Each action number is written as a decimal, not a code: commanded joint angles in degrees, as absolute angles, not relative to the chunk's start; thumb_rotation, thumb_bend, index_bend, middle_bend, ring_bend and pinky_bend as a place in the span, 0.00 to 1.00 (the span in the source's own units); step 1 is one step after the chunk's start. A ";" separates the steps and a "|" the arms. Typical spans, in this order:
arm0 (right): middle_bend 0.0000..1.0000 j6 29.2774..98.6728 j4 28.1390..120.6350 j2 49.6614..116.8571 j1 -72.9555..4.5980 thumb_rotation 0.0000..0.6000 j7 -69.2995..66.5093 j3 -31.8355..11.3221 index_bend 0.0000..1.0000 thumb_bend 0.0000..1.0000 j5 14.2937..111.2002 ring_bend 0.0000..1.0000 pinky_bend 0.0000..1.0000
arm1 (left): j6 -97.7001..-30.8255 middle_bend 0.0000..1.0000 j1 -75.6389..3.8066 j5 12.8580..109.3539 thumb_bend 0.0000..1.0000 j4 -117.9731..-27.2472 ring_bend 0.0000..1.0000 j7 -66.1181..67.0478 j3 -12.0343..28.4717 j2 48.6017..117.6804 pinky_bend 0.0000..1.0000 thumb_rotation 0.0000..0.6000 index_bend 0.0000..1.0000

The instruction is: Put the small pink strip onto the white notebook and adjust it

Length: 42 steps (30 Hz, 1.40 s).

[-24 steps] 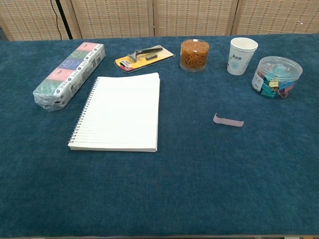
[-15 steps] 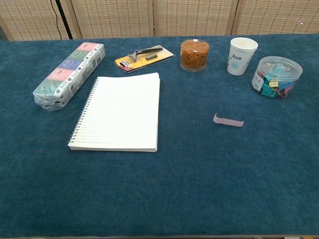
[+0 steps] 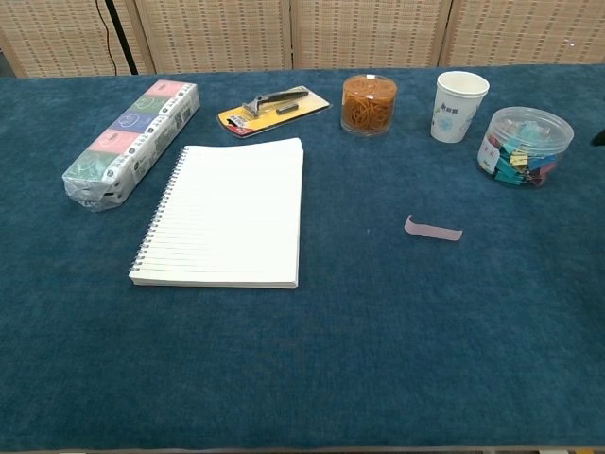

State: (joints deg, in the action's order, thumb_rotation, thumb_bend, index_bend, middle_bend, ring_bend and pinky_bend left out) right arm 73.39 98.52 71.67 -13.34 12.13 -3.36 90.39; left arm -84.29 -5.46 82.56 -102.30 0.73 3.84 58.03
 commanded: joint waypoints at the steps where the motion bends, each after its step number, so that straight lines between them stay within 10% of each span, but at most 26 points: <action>1: 0.00 68.76 101.01 75.95 -17.25 1.00 16.67 -5.16 0.28 0.16 87.85 0.00 0.00 | -84.40 0.00 -5.48 81.97 0.00 -102.23 0.00 0.80 4.21 58.01 0.00 1.00 0.00; 10: 0.00 65.23 100.73 82.40 -21.73 1.00 23.18 -8.48 0.32 0.47 81.91 0.00 0.00 | -85.16 0.00 -4.97 81.56 0.00 -101.87 0.00 -0.29 4.47 57.85 0.00 1.00 0.00; 42: 0.00 64.28 91.63 95.82 -28.91 1.00 32.98 -11.81 0.36 0.51 57.81 0.00 0.00 | -84.90 0.00 -4.83 81.26 0.00 -101.30 0.00 -1.98 4.72 57.52 0.00 1.00 0.00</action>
State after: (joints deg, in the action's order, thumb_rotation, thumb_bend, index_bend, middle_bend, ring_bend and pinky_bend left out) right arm 64.18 91.91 95.64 -28.78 33.17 -11.98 57.81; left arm -84.90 -4.84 81.26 -101.30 -1.98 4.73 57.51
